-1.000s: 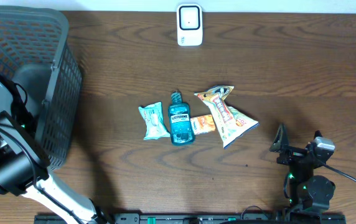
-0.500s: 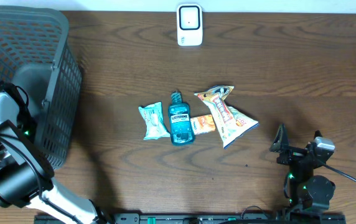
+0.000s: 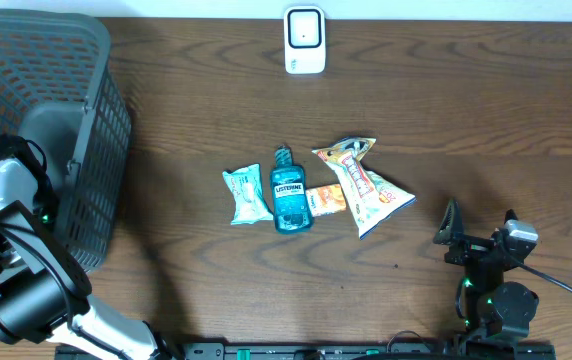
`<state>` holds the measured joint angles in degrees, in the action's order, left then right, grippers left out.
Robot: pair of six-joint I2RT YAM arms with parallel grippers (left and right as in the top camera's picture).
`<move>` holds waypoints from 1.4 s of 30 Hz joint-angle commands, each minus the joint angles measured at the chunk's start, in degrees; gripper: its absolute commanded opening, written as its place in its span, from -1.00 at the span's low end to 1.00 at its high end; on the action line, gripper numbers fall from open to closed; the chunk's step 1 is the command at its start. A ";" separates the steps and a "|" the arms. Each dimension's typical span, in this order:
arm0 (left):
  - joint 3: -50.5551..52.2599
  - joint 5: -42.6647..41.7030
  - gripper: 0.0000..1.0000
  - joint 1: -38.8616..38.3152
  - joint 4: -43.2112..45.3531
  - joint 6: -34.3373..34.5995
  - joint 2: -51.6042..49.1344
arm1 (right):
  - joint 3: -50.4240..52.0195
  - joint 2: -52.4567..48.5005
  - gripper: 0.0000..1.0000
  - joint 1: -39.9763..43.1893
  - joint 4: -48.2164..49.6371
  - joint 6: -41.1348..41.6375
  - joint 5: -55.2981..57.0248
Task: Scan the item barcode
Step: 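Lift the tin out and set it on the table left of the wipes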
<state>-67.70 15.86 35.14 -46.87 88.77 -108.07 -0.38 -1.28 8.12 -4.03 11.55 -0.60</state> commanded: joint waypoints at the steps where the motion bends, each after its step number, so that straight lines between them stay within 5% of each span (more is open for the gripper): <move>1: 7.85 -10.95 0.08 0.15 -0.63 -3.10 -8.94 | 0.04 0.15 0.99 -0.28 -0.26 0.42 0.09; 13: 0.13 -10.97 -0.15 0.22 -5.16 -7.21 0.26 | 0.04 0.15 0.99 -0.28 -0.26 0.42 0.11; 27: -13.05 -14.05 -0.15 -2.36 -1.03 -12.35 42.51 | 0.04 0.15 0.99 -0.28 -0.26 0.42 0.11; 35: -13.05 -19.28 -0.15 -19.87 2.93 -23.65 51.25 | 0.04 0.15 0.99 -0.28 -0.26 0.42 0.09; 42: -13.05 -19.23 -0.15 -39.23 2.36 -47.06 43.17 | 0.04 0.15 0.98 -0.28 -0.26 0.42 0.11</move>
<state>-80.99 -2.48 2.00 -44.31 57.47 -60.38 -0.38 -1.28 8.12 -4.05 11.55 -0.60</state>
